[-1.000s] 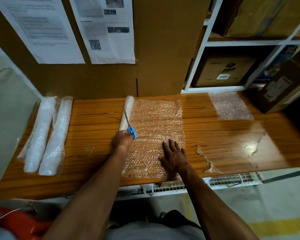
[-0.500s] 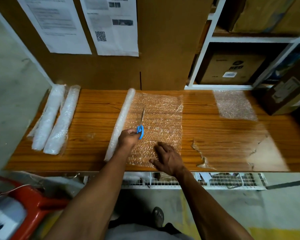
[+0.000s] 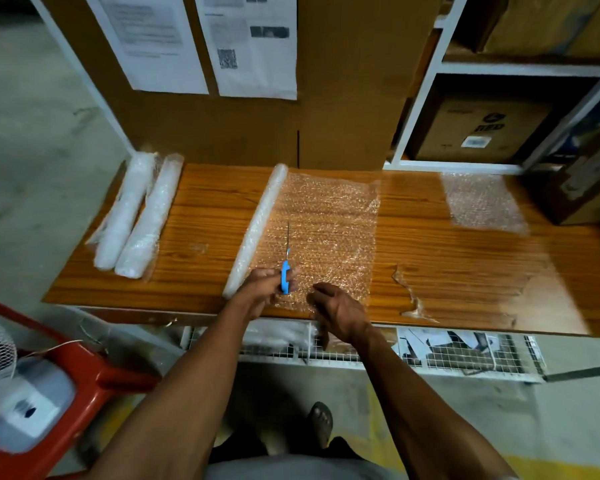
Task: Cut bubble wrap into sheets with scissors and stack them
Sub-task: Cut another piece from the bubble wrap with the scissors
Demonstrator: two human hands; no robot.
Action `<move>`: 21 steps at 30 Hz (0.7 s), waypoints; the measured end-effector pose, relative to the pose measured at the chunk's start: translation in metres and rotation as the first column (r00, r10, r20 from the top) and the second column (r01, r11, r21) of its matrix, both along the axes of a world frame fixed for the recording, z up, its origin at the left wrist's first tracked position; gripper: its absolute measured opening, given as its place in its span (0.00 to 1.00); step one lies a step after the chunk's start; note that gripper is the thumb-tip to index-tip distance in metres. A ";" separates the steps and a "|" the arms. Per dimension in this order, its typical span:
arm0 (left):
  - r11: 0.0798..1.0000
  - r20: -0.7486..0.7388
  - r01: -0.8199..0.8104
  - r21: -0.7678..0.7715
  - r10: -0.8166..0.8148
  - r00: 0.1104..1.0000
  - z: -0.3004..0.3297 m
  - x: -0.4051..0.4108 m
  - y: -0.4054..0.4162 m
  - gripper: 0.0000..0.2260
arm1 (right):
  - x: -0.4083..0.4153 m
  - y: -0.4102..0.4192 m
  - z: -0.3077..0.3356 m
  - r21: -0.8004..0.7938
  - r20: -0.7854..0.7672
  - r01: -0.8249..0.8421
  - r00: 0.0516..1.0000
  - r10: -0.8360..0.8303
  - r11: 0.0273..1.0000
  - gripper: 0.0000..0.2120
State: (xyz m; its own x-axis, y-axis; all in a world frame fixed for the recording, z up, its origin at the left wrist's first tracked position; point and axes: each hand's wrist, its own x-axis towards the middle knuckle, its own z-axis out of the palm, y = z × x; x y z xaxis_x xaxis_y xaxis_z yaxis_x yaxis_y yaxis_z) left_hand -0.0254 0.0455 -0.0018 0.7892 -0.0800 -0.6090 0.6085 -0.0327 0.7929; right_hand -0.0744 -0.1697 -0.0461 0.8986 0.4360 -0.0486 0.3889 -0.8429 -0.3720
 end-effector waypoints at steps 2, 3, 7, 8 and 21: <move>0.996 -0.029 0.002 -0.086 -0.004 1.000 0.008 -0.004 0.007 0.21 | -0.001 0.003 0.003 0.027 0.017 0.018 1.000 -0.019 0.999 0.12; 0.990 -0.042 0.018 -0.138 -0.024 0.999 0.013 -0.006 0.012 0.21 | -0.001 0.006 0.003 0.024 0.024 0.021 0.999 -0.022 0.999 0.11; 0.939 -0.056 0.074 -0.335 -0.098 0.994 0.024 -0.018 0.031 0.19 | -0.004 0.017 0.000 0.033 0.020 0.055 0.998 -0.056 0.998 0.13; 0.927 -0.056 0.093 -0.362 -0.121 0.991 0.026 -0.022 0.037 0.18 | -0.006 0.022 0.000 0.027 0.016 0.074 0.997 -0.075 0.997 0.13; 0.938 -0.155 0.290 -0.188 -0.320 0.935 0.003 -0.069 0.093 0.14 | -0.017 0.054 -0.005 -0.053 -0.078 0.343 0.935 -0.347 0.938 0.14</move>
State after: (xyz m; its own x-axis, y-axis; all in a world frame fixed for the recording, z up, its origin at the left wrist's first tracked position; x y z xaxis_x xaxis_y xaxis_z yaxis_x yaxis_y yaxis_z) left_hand -0.0942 0.1386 0.0012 0.5894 -0.4069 -0.6979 0.7221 -0.1219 0.6809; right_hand -0.0913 -0.1154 -0.0514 0.9852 0.0964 -0.1414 0.0402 -0.9335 -0.3562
